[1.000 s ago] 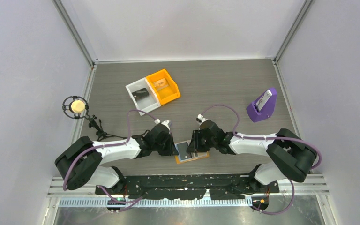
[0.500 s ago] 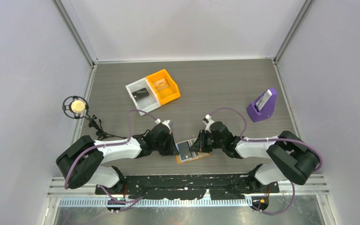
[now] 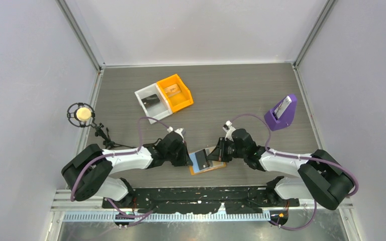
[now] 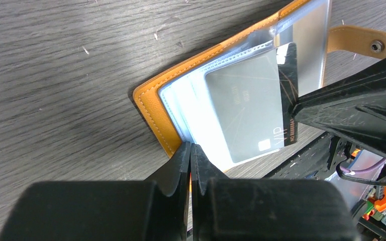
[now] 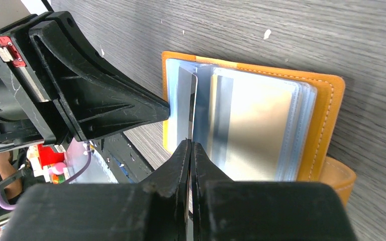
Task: Take the credit cards out of the card holder
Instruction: Remove the credit card from the card holder.
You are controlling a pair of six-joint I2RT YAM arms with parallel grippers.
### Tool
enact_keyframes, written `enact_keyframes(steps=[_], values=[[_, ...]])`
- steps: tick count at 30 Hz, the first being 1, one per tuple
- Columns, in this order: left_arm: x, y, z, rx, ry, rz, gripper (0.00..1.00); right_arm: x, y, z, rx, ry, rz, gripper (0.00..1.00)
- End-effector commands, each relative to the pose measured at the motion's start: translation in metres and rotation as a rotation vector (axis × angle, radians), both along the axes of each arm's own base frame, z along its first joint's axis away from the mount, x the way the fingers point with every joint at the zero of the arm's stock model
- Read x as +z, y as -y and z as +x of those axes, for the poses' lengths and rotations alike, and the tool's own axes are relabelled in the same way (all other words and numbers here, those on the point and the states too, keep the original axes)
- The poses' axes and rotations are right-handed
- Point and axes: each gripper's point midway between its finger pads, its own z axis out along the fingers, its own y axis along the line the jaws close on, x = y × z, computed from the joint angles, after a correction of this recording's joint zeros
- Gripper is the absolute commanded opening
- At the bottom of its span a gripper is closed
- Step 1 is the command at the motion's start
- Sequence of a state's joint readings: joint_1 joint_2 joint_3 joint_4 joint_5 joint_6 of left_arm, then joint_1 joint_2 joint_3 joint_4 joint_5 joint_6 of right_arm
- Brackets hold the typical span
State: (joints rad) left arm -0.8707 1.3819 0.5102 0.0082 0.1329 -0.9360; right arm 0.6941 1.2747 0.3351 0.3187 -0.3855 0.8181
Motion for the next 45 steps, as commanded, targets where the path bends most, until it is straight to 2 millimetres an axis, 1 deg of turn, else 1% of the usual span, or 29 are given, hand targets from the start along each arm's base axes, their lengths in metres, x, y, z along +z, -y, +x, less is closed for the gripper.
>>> enact_keyframes(steps=[1,6,9,10,11,13,15,17,21,24,25,26,27,30,32,33,34,36,38,40,44,45], values=[[-0.02,-0.02,-0.008,0.004,-0.03,0.113,0.03,0.01,0.007,0.003,0.003,0.038,0.005,0.05],[-0.012,-0.016,-0.01,-0.01,-0.028,0.087,0.04,0.014,0.017,0.003,-0.015,0.042,0.0,0.05],[0.0,-0.01,-0.01,-0.024,-0.019,0.049,0.07,0.02,0.022,0.003,-0.023,0.051,0.003,0.05],[0.005,-0.008,-0.01,-0.029,-0.018,0.035,0.08,0.025,0.023,0.003,-0.028,0.058,0.006,0.05],[0.012,-0.005,-0.011,-0.037,-0.017,0.017,0.09,0.028,0.024,0.004,-0.033,0.063,0.009,0.05],[0.03,0.002,-0.011,-0.056,-0.004,-0.028,0.13,0.041,0.025,0.004,-0.04,0.088,0.032,0.05],[0.051,0.008,-0.01,-0.073,0.019,-0.08,0.17,0.051,0.026,0.005,-0.053,0.102,0.04,0.05],[0.077,0.013,-0.009,-0.083,0.058,-0.134,0.22,0.059,0.029,0.007,-0.07,0.122,0.041,0.05],[0.115,0.02,-0.008,-0.101,0.117,-0.226,0.33,0.074,0.03,0.009,-0.089,0.159,0.069,0.05],[0.136,0.024,-0.009,-0.112,0.156,-0.288,0.4,0.096,0.022,0.008,-0.087,0.181,0.167,0.05],[0.141,0.024,-0.008,-0.114,0.168,-0.301,0.42,0.11,0.019,0.008,-0.078,0.212,0.219,0.05],[0.147,0.025,-0.007,-0.115,0.185,-0.317,0.44,0.114,0.018,0.006,-0.084,0.202,0.252,0.05],[0.152,0.025,-0.007,-0.117,0.2,-0.33,0.45,0.129,0.017,0.005,-0.085,0.244,0.301,0.05],[0.165,0.026,-0.006,-0.12,0.231,-0.361,0.48,0.153,0.02,0.001,-0.103,0.286,0.39,0.05],[0.173,0.028,-0.006,-0.123,0.244,-0.387,0.5,0.167,0.022,0.0,-0.11,0.322,0.43,0.05],[0.176,0.029,-0.007,-0.125,0.246,-0.402,0.5,0.17,0.023,-0.001,-0.117,0.324,0.443,0.05],[0.18,0.031,-0.007,-0.131,0.254,-0.425,0.51,0.178,0.024,-0.002,-0.118,0.348,0.469,0.05],[0.189,0.036,-0.009,-0.14,0.259,-0.477,0.52,0.184,0.026,-0.005,-0.119,0.363,0.499,0.05],[0.2,0.042,-0.011,-0.157,0.271,-0.545,0.53,0.185,0.026,-0.006,-0.116,0.362,0.509,0.05],[0.207,0.047,-0.013,-0.171,0.272,-0.593,0.54,0.184,0.025,-0.007,-0.109,0.357,0.511,0.05],[0.214,0.051,-0.012,-0.166,0.285,-0.665,0.54,0.179,0.023,-0.008,-0.098,0.356,0.51,0.05],[0.215,0.052,-0.012,-0.161,0.288,-0.68,0.52,0.177,0.023,-0.008,-0.094,0.352,0.509,0.05]])
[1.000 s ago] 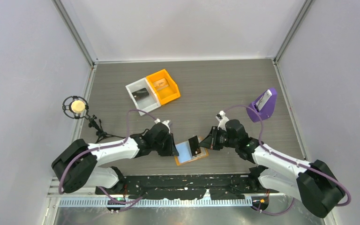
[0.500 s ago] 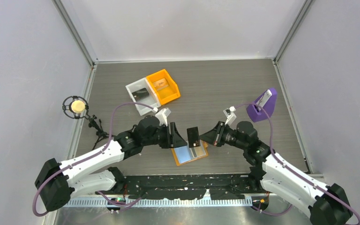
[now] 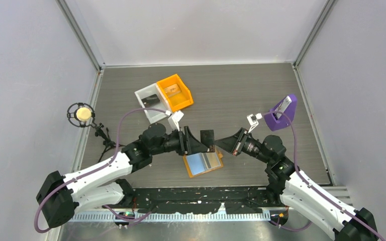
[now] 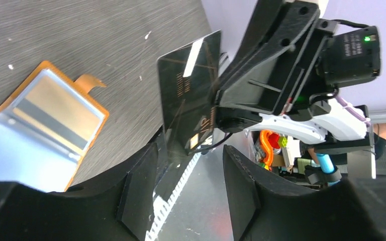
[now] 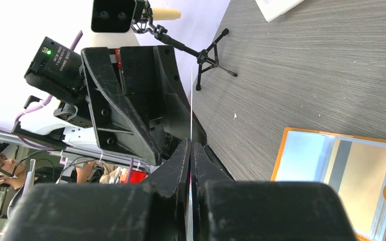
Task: Take the credit cards out of the card holder
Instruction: Remove the credit card from the card holder, then place the credit card in the storage box.
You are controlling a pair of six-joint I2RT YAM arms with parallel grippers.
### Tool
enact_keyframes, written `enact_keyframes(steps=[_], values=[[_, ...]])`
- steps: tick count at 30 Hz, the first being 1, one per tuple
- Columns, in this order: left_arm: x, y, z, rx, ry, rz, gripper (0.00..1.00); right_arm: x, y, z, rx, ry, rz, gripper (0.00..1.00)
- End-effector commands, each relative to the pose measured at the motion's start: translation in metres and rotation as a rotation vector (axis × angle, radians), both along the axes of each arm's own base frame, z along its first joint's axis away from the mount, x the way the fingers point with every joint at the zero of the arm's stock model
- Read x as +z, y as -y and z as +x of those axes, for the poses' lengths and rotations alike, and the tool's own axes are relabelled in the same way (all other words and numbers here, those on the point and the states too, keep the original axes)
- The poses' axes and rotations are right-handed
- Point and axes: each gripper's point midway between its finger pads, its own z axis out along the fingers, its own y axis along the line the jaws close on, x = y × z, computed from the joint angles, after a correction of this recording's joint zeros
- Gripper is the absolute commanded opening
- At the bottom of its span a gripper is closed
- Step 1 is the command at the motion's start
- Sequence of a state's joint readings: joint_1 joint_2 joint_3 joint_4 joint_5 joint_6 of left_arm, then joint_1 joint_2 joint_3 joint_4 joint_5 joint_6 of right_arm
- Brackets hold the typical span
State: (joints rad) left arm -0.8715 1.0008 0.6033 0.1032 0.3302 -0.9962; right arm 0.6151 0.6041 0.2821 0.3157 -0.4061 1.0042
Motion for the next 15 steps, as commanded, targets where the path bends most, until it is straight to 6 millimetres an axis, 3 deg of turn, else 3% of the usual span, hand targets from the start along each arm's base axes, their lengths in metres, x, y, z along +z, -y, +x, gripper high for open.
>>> enact_keyframes(steps=[1,9,14,15], values=[[0.03,0.01,-0.003,-0.031,0.05,-0.166,0.49,0.007,-0.002,-0.002,0.022,0.034,0.047,0.05],[0.033,0.008,-0.006,-0.033,0.058,-0.202,0.0,0.002,-0.007,-0.008,0.078,0.049,0.042,0.06],[0.025,0.001,-0.014,-0.072,0.059,-0.195,0.0,-0.002,-0.007,-0.012,0.195,0.141,-0.103,0.29],[0.023,-0.001,-0.017,-0.086,0.062,-0.186,0.0,0.005,-0.007,-0.016,0.235,0.161,-0.109,0.33]])
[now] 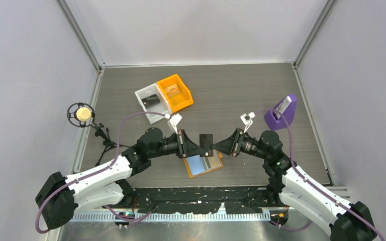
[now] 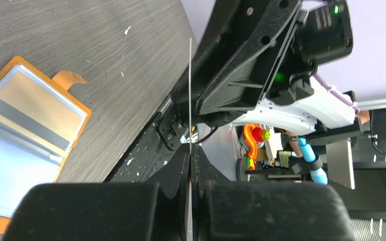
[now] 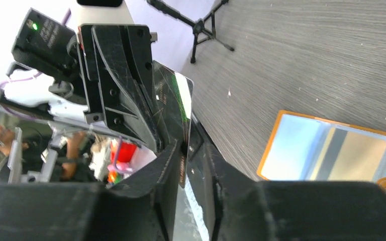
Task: Take the credit cards out of the card holder
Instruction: Place the credit card in the storage box.
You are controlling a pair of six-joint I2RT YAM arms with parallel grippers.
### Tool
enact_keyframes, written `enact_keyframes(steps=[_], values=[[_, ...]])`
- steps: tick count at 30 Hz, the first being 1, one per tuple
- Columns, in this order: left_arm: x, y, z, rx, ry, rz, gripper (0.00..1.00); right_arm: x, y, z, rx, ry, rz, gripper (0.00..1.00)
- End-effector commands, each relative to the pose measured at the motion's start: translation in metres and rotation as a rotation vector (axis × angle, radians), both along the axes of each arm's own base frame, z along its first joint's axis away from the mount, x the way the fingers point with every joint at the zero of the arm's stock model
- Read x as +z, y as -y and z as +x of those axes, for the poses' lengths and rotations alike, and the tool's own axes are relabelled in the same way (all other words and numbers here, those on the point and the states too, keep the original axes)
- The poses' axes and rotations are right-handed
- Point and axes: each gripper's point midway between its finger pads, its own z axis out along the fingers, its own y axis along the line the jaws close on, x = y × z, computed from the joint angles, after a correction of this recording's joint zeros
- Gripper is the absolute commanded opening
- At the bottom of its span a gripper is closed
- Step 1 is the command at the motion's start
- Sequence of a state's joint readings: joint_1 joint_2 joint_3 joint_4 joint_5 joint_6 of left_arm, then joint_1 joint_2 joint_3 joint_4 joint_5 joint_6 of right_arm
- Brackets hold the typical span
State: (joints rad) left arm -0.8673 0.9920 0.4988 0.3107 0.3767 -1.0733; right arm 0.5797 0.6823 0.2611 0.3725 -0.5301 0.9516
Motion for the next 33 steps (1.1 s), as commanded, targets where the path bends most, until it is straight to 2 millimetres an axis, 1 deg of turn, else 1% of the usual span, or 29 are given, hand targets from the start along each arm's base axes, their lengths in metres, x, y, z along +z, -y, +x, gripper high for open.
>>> enact_keyframes(steps=[1,2,3,4,5,8,10,11,12,14,19,24,25,27,32,33], values=[[0.016,-0.007,-0.014,-0.075,0.075,-0.057,0.0,0.021,0.002,-0.008,0.147,0.159,-0.081,0.39],[0.013,-0.009,-0.018,-0.096,0.079,-0.043,0.0,0.029,0.003,-0.011,0.172,0.182,-0.078,0.42],[0.01,-0.011,-0.024,-0.122,0.084,-0.028,0.0,0.027,0.006,-0.012,0.187,0.189,-0.096,0.47],[0.007,-0.013,-0.03,-0.152,0.082,-0.013,0.0,0.034,0.007,-0.01,0.188,0.208,-0.099,0.49],[0.003,-0.015,-0.035,-0.178,0.08,0.004,0.0,0.036,0.008,-0.012,0.211,0.221,-0.115,0.53],[-0.008,-0.021,-0.051,-0.254,0.059,0.05,0.0,0.036,0.005,-0.014,0.267,0.214,-0.132,0.56],[-0.011,-0.024,-0.058,-0.289,0.056,0.061,0.0,0.041,0.0,-0.017,0.32,0.207,-0.106,0.57],[-0.012,-0.025,-0.06,-0.298,0.053,0.067,0.0,0.04,-0.002,-0.019,0.358,0.187,-0.097,0.57],[-0.013,-0.026,-0.061,-0.305,0.053,0.072,0.0,0.042,-0.004,-0.022,0.388,0.184,-0.084,0.57],[-0.012,-0.027,-0.064,-0.321,0.057,0.075,0.0,0.041,-0.009,-0.022,0.424,0.163,-0.084,0.55],[-0.004,-0.026,-0.072,-0.379,0.065,0.061,0.0,0.033,-0.026,-0.031,0.511,0.131,-0.111,0.52],[-0.006,-0.027,-0.076,-0.417,0.065,0.069,0.0,0.029,-0.04,-0.04,0.563,0.124,-0.12,0.45],[-0.005,-0.027,-0.077,-0.425,0.063,0.068,0.0,0.029,-0.042,-0.042,0.572,0.124,-0.12,0.42],[-0.004,-0.027,-0.078,-0.427,0.066,0.065,0.0,0.028,-0.043,-0.044,0.577,0.121,-0.122,0.38],[-0.003,-0.026,-0.075,-0.419,0.081,0.063,0.0,0.025,-0.042,-0.046,0.582,0.114,-0.124,0.34],[-0.003,-0.025,-0.076,-0.424,0.08,0.062,0.0,0.025,-0.042,-0.047,0.583,0.112,-0.124,0.31]])
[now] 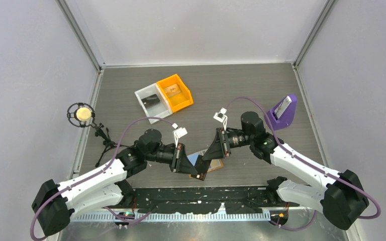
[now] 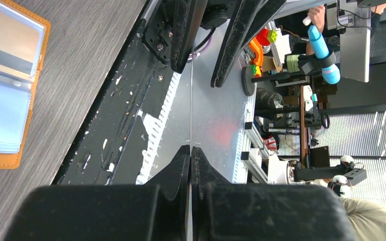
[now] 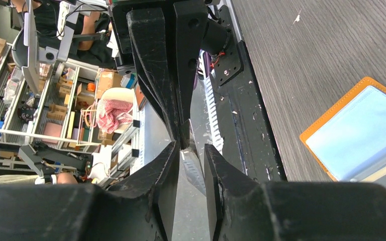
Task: Take the credit cards out of the card holder
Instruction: Place the credit card in the storage box.
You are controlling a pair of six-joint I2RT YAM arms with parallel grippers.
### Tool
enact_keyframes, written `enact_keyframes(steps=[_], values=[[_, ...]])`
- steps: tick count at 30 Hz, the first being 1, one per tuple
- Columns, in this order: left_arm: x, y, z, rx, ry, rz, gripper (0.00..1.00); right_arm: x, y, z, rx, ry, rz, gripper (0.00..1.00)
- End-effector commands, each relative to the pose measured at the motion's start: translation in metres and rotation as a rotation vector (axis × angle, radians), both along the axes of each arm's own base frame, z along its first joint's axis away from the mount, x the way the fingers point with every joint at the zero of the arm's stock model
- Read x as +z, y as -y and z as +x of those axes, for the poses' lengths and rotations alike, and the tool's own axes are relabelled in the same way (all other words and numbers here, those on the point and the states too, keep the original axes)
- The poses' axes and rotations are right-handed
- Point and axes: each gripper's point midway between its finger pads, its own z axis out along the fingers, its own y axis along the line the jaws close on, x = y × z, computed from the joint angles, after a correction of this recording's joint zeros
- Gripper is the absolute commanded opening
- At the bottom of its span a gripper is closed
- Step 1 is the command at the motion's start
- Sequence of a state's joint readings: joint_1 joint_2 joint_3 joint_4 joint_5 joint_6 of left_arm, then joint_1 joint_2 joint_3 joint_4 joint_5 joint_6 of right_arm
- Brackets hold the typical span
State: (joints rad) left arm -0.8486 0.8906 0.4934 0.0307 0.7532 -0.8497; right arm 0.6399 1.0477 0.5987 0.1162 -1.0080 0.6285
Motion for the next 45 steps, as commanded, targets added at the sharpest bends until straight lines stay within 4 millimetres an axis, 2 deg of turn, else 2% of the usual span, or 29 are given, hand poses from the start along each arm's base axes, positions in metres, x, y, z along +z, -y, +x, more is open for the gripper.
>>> enact_keyframes(steps=[1,4,8,10,11,12,14,17,19,23,26,30,33,34,38,42,45], values=[[0.02,0.004,0.0,-0.04,0.048,-0.048,0.0,0.014,-0.003,0.001,0.021,0.057,0.036,0.3],[0.022,0.005,0.001,-0.043,0.049,-0.054,0.0,0.014,-0.004,0.0,0.03,0.051,0.043,0.24],[0.023,0.007,0.003,-0.036,0.056,-0.058,0.0,0.016,-0.008,-0.003,0.05,0.052,0.049,0.23],[0.024,0.007,0.003,-0.037,0.058,-0.059,0.0,0.015,-0.009,-0.003,0.05,0.051,0.048,0.15],[0.023,0.007,0.004,-0.036,0.058,-0.056,0.0,0.016,-0.009,-0.002,0.046,0.055,0.051,0.08],[0.023,0.007,0.005,-0.028,0.059,-0.051,0.02,0.016,-0.009,0.0,0.034,0.061,0.051,0.07],[0.021,0.005,0.014,0.023,0.07,-0.023,0.1,0.019,-0.01,0.007,-0.006,0.067,0.054,0.05],[0.021,-0.006,0.031,0.128,0.096,0.014,0.35,0.034,-0.011,0.023,-0.089,0.058,0.087,0.05],[0.026,-0.015,0.045,0.204,0.116,0.012,0.48,0.048,-0.011,0.035,-0.137,0.053,0.12,0.05],[0.043,-0.034,0.072,0.361,0.188,-0.01,0.57,0.075,-0.009,0.058,-0.247,0.061,0.175,0.05],[0.059,-0.041,0.08,0.418,0.244,-0.035,0.63,0.091,-0.004,0.076,-0.361,0.058,0.227,0.05],[0.074,-0.04,0.083,0.431,0.27,-0.082,0.66,0.109,-0.001,0.09,-0.461,0.023,0.319,0.05],[0.081,-0.035,0.086,0.436,0.257,-0.122,0.66,0.108,0.002,0.096,-0.511,-0.032,0.365,0.05],[0.08,-0.034,0.088,0.441,0.244,-0.128,0.66,0.114,0.003,0.098,-0.528,-0.049,0.397,0.05],[0.088,-0.026,0.097,0.466,0.202,-0.183,0.65,0.113,0.007,0.101,-0.561,-0.093,0.448,0.05],[0.098,-0.019,0.1,0.465,0.167,-0.259,0.63,0.101,0.012,0.101,-0.594,-0.118,0.444,0.05],[0.098,-0.016,0.103,0.471,0.144,-0.272,0.62,0.095,0.016,0.102,-0.623,-0.125,0.44,0.05]])
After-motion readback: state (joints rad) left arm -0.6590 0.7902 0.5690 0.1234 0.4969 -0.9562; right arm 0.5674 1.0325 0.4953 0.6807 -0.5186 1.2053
